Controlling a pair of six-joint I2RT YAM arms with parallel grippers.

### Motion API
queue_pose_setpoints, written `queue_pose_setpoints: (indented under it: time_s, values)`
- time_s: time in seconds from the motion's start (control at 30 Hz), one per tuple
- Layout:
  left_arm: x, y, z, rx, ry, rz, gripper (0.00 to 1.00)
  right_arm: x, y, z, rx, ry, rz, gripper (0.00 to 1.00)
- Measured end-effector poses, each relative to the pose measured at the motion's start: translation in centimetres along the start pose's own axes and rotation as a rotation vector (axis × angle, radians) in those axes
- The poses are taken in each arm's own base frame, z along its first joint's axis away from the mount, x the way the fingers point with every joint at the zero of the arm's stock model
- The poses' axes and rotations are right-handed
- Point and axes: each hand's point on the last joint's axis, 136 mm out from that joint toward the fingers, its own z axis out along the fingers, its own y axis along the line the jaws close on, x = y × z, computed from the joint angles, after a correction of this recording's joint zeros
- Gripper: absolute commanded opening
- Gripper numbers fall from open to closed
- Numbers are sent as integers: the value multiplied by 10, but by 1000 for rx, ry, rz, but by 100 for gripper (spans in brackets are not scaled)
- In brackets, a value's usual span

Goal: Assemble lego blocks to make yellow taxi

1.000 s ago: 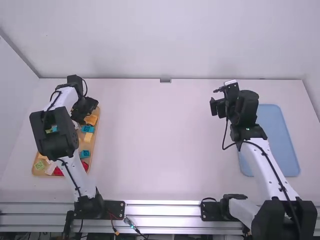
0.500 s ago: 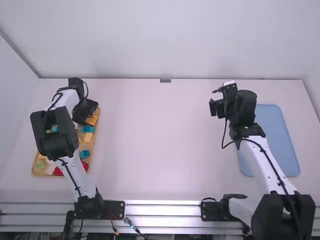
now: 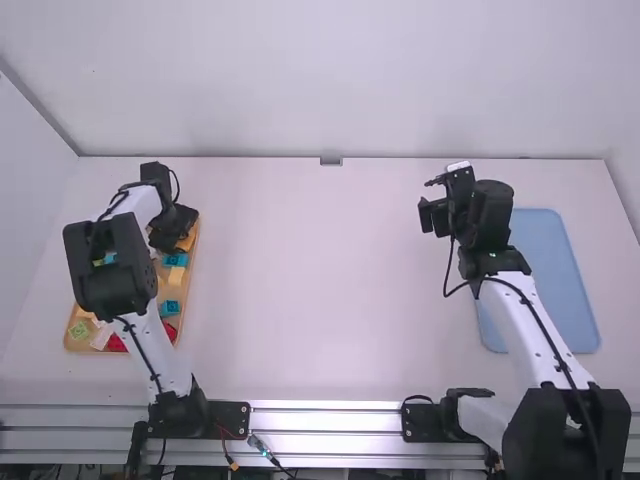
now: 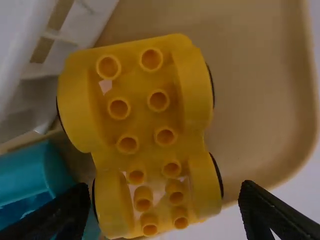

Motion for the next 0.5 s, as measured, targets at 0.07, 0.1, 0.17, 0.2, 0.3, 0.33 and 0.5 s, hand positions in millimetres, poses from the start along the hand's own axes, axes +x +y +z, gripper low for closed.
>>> queue_pose_setpoints:
  time_s: [0.07, 0.1, 0.17, 0.2, 0.3, 0.33, 0.5]
  values:
    - [1, 1, 3, 2, -1, -3, 80, 0, 0, 0, 0, 0, 1, 99]
    - [1, 1, 4, 2, -1, -3, 80, 0, 0, 0, 0, 0, 0, 99]
    - [0, 0, 4, 8, -5, -3, 79, 0, 0, 0, 0, 0, 1, 99]
    - [0, 0, 4, 9, -7, -3, 79, 0, 0, 0, 0, 0, 0, 99]
    - [1, 1, 5, 9, -7, -4, 74, 0, 0, 0, 0, 0, 0, 99]
    - [1, 1, 5, 10, -8, -3, 73, 0, 0, 0, 0, 0, 0, 99]
    - [3, 4, 9, 7, -6, -7, 54, 0, 0, 0, -1, 1, 0, 99]
